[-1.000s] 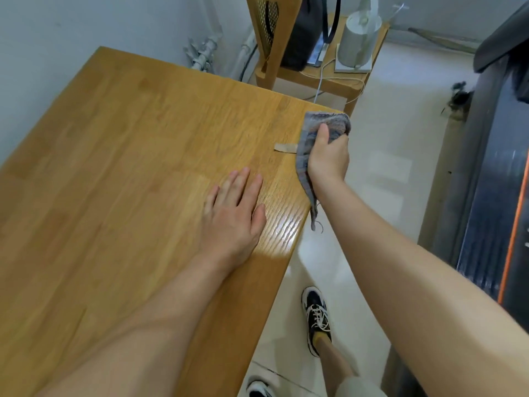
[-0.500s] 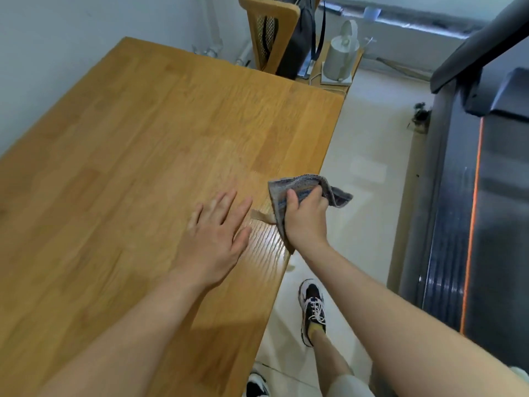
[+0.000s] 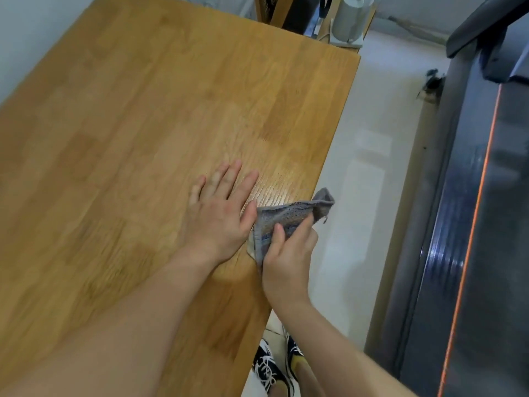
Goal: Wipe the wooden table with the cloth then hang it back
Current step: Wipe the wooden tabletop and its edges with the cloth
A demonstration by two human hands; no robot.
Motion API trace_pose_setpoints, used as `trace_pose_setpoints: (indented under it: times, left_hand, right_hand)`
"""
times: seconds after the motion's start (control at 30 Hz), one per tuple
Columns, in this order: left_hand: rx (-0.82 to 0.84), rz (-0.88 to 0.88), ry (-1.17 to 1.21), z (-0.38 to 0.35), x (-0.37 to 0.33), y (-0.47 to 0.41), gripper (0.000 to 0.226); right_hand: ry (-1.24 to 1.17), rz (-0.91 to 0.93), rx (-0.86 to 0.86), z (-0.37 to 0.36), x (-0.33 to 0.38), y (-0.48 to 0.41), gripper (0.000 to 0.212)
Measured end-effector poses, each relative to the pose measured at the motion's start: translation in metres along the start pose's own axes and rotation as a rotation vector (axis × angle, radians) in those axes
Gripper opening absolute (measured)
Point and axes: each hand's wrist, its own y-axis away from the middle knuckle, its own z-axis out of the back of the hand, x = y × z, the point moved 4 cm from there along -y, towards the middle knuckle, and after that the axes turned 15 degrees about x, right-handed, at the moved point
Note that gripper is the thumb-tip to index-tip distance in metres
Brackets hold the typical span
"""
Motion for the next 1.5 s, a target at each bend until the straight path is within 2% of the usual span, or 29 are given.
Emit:
trace_pose_setpoints:
  times: [0.07, 0.2, 0.3, 0.37, 0.5, 0.6, 0.73, 0.83, 0.9, 1.03, 1.1, 1.23, 1.3, 1.4, 1.43, 1.5]
  left_hand:
    - [-0.014, 0.005, -0.006, 0.000, 0.000, 0.000, 0.052]
    - [-0.028, 0.010, -0.007, 0.000, 0.000, 0.001, 0.052]
    - [-0.030, 0.005, 0.001, 0.000, 0.001, 0.000, 0.051]
    - [-0.048, 0.007, 0.006, 0.000, 0.000, 0.000, 0.051]
    - [-0.064, 0.014, 0.005, -0.001, 0.001, 0.002, 0.050]
    - [-0.065, -0.006, 0.023, 0.000, -0.001, 0.000, 0.051]
    - [-0.047, -0.038, 0.104, -0.003, 0.004, 0.007, 0.050]
    - [-0.079, -0.075, 0.115, -0.014, 0.013, 0.041, 0.047]
    - [-0.079, -0.077, 0.105, -0.022, 0.020, 0.064, 0.047]
    - [-0.064, -0.063, 0.076, -0.035, 0.038, 0.108, 0.048]
    - [-0.081, -0.040, 0.072, -0.039, 0.045, 0.133, 0.049]
    - [-0.030, -0.022, 0.097, -0.047, 0.055, 0.171, 0.057]
    - [-0.057, -0.017, 0.093, -0.050, 0.067, 0.192, 0.055]
    - [-0.051, 0.007, 0.100, -0.057, 0.077, 0.215, 0.055]
    - [-0.053, 0.016, 0.102, -0.059, 0.076, 0.218, 0.055]
    - [-0.074, 0.030, 0.097, -0.060, 0.074, 0.218, 0.053]
  right_hand:
    - [0.022, -0.001, -0.008, 0.002, 0.000, 0.000, 0.065]
    - [0.023, -0.145, -0.076, 0.031, 0.014, -0.094, 0.058]
    - [0.037, -0.161, -0.100, 0.043, 0.023, -0.131, 0.056]
    - [0.066, -0.135, -0.091, 0.032, 0.015, -0.107, 0.056]
    - [0.046, -0.026, -0.066, -0.011, -0.005, 0.014, 0.066]
    - [0.022, -0.024, -0.019, -0.031, -0.014, 0.072, 0.069]
    - [0.010, -0.027, -0.024, -0.015, -0.009, 0.036, 0.060]
    - [-0.008, -0.179, -0.111, 0.012, 0.002, -0.034, 0.046]
    - [0.044, -0.173, -0.117, 0.011, 0.005, -0.038, 0.045]
    - [0.189, -0.053, -0.057, -0.029, -0.015, 0.059, 0.063]
    - [0.172, 0.020, 0.000, -0.055, -0.027, 0.128, 0.066]
    - [0.090, 0.008, 0.031, -0.082, -0.041, 0.218, 0.067]
    - [0.086, 0.012, 0.022, -0.077, -0.040, 0.199, 0.062]
    - [0.025, -0.110, -0.042, -0.054, -0.036, 0.131, 0.039]
    - [0.023, -0.160, -0.064, -0.048, -0.034, 0.119, 0.035]
    - [0.067, -0.141, -0.074, -0.048, -0.032, 0.122, 0.036]
